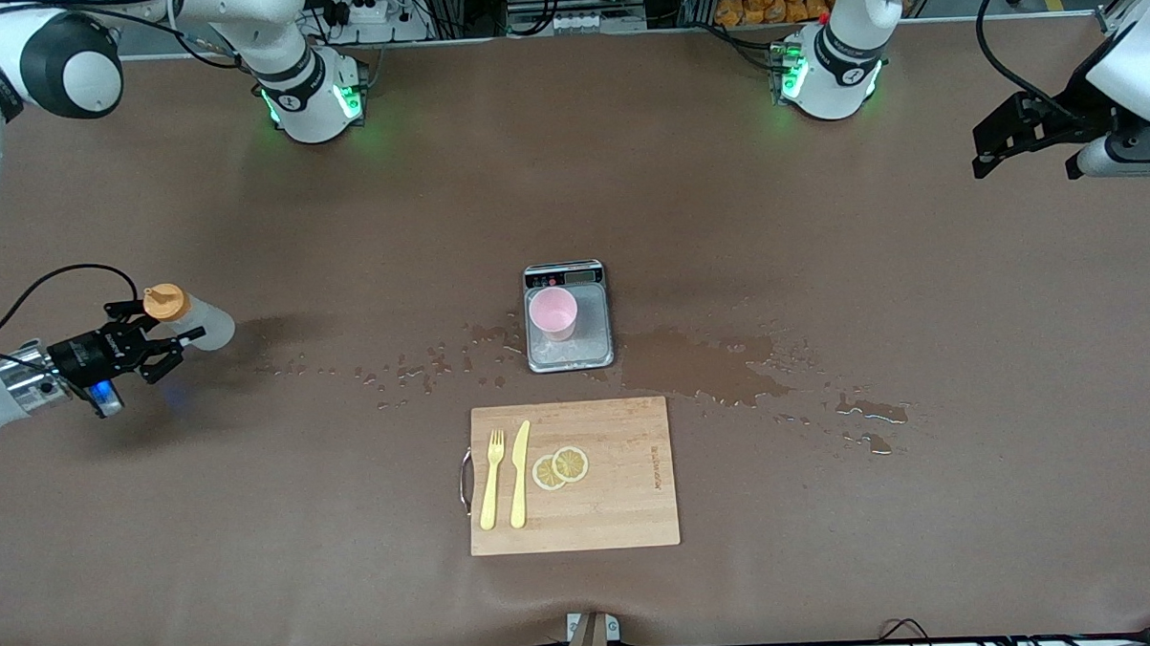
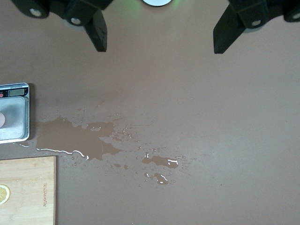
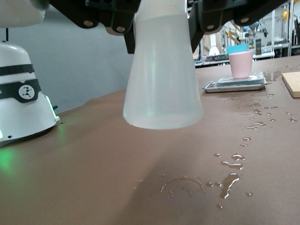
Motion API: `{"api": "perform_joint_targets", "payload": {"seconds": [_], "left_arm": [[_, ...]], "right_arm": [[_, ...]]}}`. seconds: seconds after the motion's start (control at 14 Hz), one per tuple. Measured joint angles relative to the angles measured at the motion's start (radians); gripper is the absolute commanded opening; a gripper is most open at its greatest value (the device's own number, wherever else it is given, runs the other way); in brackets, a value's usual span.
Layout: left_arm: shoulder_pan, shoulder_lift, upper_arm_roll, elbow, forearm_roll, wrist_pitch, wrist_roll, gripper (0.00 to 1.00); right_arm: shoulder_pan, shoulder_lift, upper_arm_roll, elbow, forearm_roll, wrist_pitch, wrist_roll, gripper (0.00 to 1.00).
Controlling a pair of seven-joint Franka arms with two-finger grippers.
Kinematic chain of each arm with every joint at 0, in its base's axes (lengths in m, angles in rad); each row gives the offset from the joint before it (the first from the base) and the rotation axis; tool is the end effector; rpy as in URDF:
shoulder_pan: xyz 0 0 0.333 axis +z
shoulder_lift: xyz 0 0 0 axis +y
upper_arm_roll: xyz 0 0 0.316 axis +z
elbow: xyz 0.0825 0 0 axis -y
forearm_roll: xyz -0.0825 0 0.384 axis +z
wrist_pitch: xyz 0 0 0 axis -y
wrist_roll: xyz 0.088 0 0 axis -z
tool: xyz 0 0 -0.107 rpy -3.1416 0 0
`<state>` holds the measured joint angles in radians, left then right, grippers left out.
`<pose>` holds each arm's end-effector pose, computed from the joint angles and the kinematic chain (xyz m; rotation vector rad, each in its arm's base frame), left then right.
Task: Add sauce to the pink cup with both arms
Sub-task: 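Lower the bottle upright onto the table and open the right gripper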
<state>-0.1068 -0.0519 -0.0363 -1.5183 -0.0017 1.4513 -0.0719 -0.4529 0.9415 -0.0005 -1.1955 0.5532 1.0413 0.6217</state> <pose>0.5202 -0.0758 0.6666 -3.1377 0.1119 0.0236 0.5964 -0.2106 0.2059 -1.9340 1.1689 1.4370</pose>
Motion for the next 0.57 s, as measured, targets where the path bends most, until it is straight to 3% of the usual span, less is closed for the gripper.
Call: {"api": "perform_joint_targets", "payload": {"seconds": [0.14, 0.29, 0.57], "left_arm": [[0.0, 0.0, 0.0, 0.0, 0.0, 0.0, 0.0, 1.0], [0.0, 0.0, 0.0, 0.0, 0.0, 0.0, 0.0, 1.0], [0.0, 0.001, 0.0, 0.0, 0.0, 0.0, 0.0, 1.0]], "right_arm": [[-0.013, 0.034, 0.0, -0.01, 0.018, 0.003, -0.048, 0.47], [-0.028, 0.065, 0.0, -0.032, 0.028, 0.007, -0.104, 0.57], [-0.041, 0.09, -0.001, -0.065, 0.031, 0.055, -0.136, 0.57]]}}
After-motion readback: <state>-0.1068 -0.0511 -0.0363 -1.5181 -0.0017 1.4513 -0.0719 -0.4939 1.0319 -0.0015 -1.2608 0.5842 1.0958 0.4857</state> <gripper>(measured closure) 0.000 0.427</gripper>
